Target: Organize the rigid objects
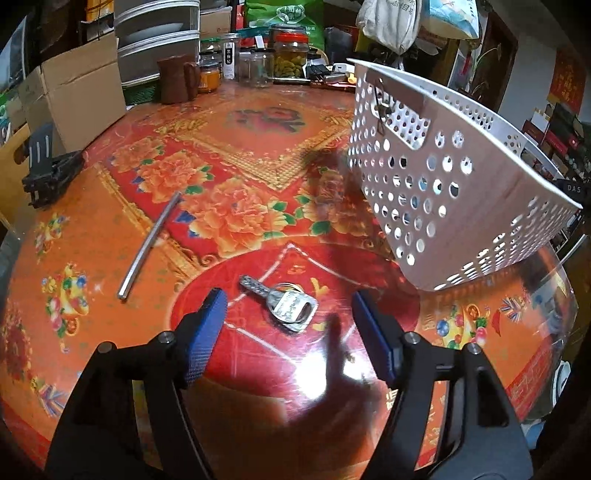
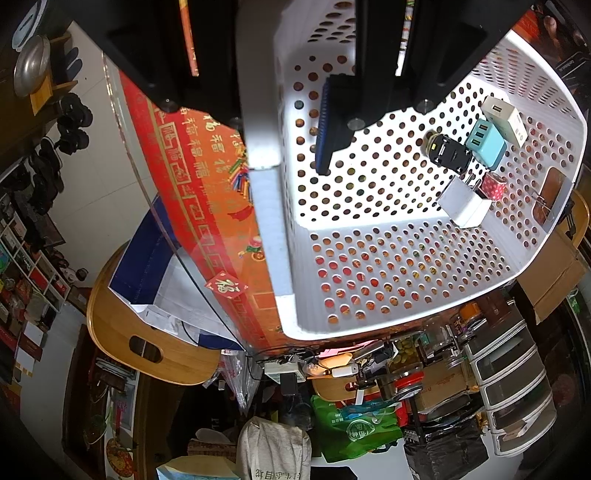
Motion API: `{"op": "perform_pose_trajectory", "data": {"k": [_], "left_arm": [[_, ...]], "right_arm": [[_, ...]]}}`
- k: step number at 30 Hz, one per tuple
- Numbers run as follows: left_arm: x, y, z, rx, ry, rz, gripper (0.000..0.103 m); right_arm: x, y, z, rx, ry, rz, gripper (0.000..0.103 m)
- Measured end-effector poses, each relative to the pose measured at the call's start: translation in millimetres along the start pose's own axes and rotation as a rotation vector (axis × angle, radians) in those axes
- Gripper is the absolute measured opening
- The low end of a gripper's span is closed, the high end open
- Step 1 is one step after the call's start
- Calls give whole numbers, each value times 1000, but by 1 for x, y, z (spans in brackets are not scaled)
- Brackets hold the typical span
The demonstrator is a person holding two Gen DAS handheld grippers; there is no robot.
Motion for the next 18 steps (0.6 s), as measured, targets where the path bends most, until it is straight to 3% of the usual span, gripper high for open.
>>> {"op": "perform_pose_trajectory", "data": {"k": [2,5,9,12,13,18], "left_arm": [[-7,-2,-5,-6,11,19,46],[-8,-3,-13,-34,50,-1,29],[-9,-2,-16,-41,60,-9,26],[-3,-2,-17,-48,78,-40,15],[-2,-1,-17,-50,73,-40,6],[-2,-1,-13,-44,67,-38,6]], "right_arm": [[0,0,0,0,0,0,18],[0,0,0,0,2,-2,18],[0,0,0,2,5,-4,18],[0,-1,0,3,4,-3,18],[0,-1,0,2,4,-3,18],[-1,-1,0,2,3,-5,18]]}}
Point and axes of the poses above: each gripper's, at about its wrist camera, not at the fingertips, and x roughly against the way its jaws point, z to its left, y to its top, the point moved 1 cm from there along -x, roughly the way its jaws point, and after that the axes turned 7 degrees about y, right-handed, at the moved point
